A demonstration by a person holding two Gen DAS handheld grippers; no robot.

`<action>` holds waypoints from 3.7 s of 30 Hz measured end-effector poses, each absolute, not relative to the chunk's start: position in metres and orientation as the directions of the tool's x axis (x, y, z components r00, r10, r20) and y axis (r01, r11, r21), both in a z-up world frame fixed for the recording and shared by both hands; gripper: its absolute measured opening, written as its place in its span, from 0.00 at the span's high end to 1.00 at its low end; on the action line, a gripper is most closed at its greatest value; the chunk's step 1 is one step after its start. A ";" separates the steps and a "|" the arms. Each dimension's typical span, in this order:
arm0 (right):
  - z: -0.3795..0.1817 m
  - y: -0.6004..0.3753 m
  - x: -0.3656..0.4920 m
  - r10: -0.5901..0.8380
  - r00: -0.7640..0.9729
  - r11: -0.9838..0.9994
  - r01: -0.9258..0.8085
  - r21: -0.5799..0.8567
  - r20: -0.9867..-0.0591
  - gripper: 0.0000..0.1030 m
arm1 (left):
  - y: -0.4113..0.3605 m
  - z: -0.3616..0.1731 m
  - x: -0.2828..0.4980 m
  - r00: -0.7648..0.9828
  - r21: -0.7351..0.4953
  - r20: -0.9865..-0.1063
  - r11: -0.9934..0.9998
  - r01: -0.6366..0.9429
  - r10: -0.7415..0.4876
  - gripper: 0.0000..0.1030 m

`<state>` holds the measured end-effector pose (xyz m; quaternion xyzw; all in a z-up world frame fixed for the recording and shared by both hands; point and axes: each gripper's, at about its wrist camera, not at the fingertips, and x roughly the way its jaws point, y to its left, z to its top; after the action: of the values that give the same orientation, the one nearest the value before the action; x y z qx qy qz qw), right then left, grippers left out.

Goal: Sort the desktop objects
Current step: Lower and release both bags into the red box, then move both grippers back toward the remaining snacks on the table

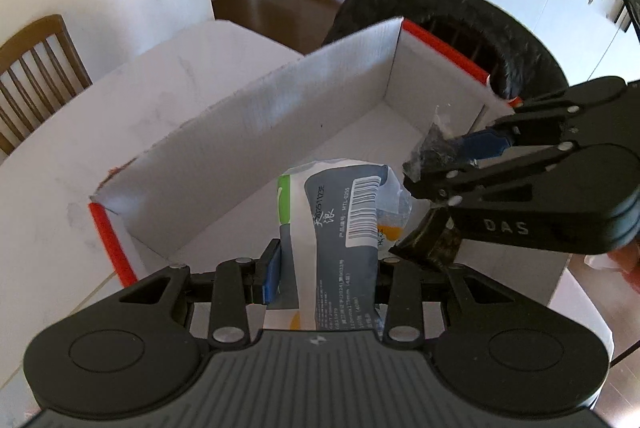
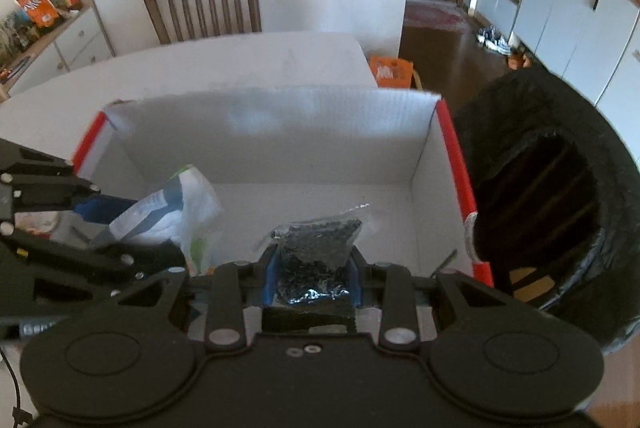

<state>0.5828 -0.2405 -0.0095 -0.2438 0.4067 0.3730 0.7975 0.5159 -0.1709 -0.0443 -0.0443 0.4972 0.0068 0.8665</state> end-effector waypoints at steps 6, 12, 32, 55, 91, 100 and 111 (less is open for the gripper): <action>-0.023 -0.230 0.593 0.345 0.364 0.596 -0.797 -0.097 -0.865 0.68 | -0.173 -0.054 0.525 0.465 -0.070 -0.884 0.997 -0.040 -0.044 0.66; -0.037 -0.226 0.598 0.281 0.331 0.599 -0.794 -0.105 -0.901 0.68 | -0.172 -0.063 0.529 0.434 -0.079 -0.900 0.996 -0.051 -0.050 0.66; -0.041 -0.220 0.608 0.249 0.310 0.651 -0.755 -0.079 -0.918 0.52 | -0.170 -0.069 0.528 0.427 -0.112 -0.902 0.990 -0.086 -0.065 0.45; 0.021 -0.251 0.579 0.372 0.331 0.645 -0.764 -0.015 -0.868 0.52 | -0.167 -0.018 0.493 0.538 -0.197 -0.834 0.977 -0.081 -0.123 0.44; 0.059 -0.267 0.438 0.539 0.370 0.546 -0.837 -0.021 -0.757 0.29 | -0.128 0.029 0.328 0.689 -0.237 -0.723 0.954 -0.184 -0.047 0.21; 0.048 -0.243 0.398 0.542 0.368 0.518 -0.854 -0.044 -0.755 0.26 | -0.095 0.016 0.286 0.675 -0.217 -0.738 0.947 -0.237 0.000 0.14; 0.026 -0.204 0.356 0.542 0.341 0.488 -0.872 -0.042 -0.768 0.25 | -0.041 -0.005 0.238 0.640 -0.195 -0.765 0.924 -0.330 0.067 0.01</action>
<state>0.3561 -0.2041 0.0263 -0.2310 0.3568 0.4500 0.7854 0.2376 -0.0413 -0.0052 -0.1604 0.4091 0.1115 0.8913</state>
